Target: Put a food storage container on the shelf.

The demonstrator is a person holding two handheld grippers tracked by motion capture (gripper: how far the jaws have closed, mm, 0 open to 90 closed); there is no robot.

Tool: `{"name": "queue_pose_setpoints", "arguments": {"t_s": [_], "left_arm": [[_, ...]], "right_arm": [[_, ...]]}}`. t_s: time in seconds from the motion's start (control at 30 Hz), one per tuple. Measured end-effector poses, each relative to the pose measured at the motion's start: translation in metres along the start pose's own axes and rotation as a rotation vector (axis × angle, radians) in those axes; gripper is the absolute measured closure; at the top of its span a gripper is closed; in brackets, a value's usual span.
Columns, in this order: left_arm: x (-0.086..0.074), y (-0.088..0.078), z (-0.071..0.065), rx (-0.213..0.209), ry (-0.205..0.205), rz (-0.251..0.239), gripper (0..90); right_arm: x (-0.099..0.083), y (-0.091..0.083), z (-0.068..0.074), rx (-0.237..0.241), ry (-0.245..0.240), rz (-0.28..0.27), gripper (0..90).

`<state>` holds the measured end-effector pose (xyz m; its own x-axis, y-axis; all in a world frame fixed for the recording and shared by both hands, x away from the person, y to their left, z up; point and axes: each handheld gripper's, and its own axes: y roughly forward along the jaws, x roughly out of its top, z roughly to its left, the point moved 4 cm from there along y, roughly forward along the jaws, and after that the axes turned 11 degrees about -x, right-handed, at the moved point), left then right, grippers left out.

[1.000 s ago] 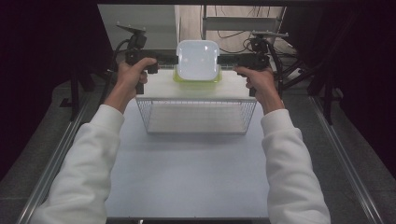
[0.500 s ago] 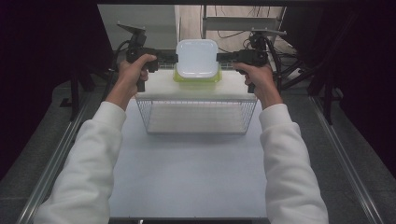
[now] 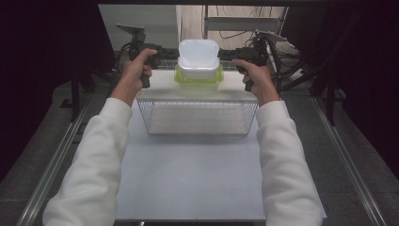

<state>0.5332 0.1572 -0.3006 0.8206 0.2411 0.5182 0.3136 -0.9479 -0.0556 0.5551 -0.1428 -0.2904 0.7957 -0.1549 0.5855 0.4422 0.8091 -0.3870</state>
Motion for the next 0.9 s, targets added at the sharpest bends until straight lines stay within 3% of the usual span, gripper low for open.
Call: {"name": "queue_pose_setpoints", "arguments": {"t_s": [0.1,0.2,0.37,0.5,0.6,0.9], "left_arm": [[0.002,0.001,0.004,0.017,-0.006,-0.01,79.2],[0.002,0.001,0.008,0.004,-0.011,-0.027,81.0],[0.003,0.0,0.008,-0.001,-0.007,-0.031,81.3],[0.002,0.0,0.006,-0.007,-0.012,-0.032,77.9],[0.002,0.0,0.005,-0.003,-0.008,-0.034,69.5],[-0.005,-0.01,-0.011,0.026,0.08,-0.025,50.5]], "right_arm": [[0.001,0.003,-0.003,-0.008,0.036,-0.001,73.7],[0.001,0.006,-0.007,-0.011,0.053,0.0,72.7],[0.001,0.007,-0.008,-0.001,0.057,-0.013,72.6],[0.001,0.008,-0.008,-0.014,0.053,-0.015,69.7],[0.0,0.008,-0.006,-0.014,0.053,-0.019,60.6],[-0.003,-0.013,0.014,-0.049,-0.088,-0.089,46.0]]}}
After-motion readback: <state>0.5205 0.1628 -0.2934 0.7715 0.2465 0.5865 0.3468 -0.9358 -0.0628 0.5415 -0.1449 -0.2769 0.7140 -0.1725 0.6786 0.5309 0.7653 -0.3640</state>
